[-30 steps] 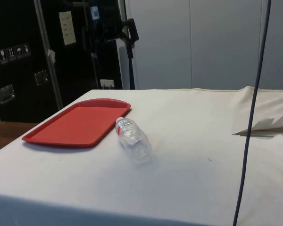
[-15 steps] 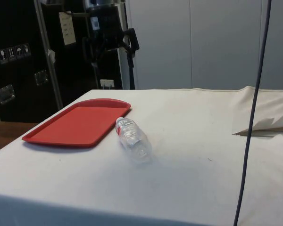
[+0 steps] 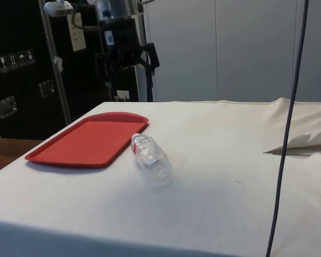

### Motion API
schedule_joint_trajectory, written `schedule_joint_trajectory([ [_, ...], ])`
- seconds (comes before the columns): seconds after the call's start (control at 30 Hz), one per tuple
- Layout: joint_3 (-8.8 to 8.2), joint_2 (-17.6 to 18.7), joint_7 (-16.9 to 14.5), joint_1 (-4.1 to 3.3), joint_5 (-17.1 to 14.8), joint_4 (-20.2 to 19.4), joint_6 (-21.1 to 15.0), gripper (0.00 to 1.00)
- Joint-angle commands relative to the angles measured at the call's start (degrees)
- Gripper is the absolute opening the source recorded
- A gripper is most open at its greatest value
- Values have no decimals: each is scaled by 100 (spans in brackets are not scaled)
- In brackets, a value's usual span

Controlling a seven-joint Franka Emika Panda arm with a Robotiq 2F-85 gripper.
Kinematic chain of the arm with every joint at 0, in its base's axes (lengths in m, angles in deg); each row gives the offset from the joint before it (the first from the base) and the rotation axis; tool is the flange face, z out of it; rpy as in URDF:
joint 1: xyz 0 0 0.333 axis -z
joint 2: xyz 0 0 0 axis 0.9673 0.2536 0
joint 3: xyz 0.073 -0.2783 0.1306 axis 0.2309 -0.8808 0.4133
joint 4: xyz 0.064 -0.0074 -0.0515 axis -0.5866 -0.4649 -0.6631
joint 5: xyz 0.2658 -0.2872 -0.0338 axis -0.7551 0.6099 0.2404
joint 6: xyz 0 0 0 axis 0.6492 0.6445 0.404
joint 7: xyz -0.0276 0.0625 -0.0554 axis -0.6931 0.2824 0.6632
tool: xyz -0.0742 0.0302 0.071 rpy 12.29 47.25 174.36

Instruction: Place the bottle upright on the tray.

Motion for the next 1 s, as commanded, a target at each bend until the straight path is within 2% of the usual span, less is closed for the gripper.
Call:
schedule_joint_trajectory([
  [0.0,17,17,52,-17,-17,-57,-132,100],
  [0.07,40,46,86,-17,-17,-115,-218,100],
  [0.1,34,46,46,-6,0,-80,-120,100],
  [0.13,52,52,92,-11,-17,-132,-246,100],
  [0.33,92,109,138,-17,-23,-264,-441,100],
  [0.37,86,103,103,-6,0,-241,-355,100],
  [0.57,120,178,178,-11,-17,-372,-625,100],
  [0.63,126,183,149,-6,0,-367,-567,100],
  [0.7,138,212,183,-17,-23,-435,-739,100],
  [0.87,160,269,189,-11,-34,-516,-882,100],
  [0.9,149,269,166,-6,0,-493,-796,100],
  [0.97,166,298,195,-11,-40,-556,-951,100],
])
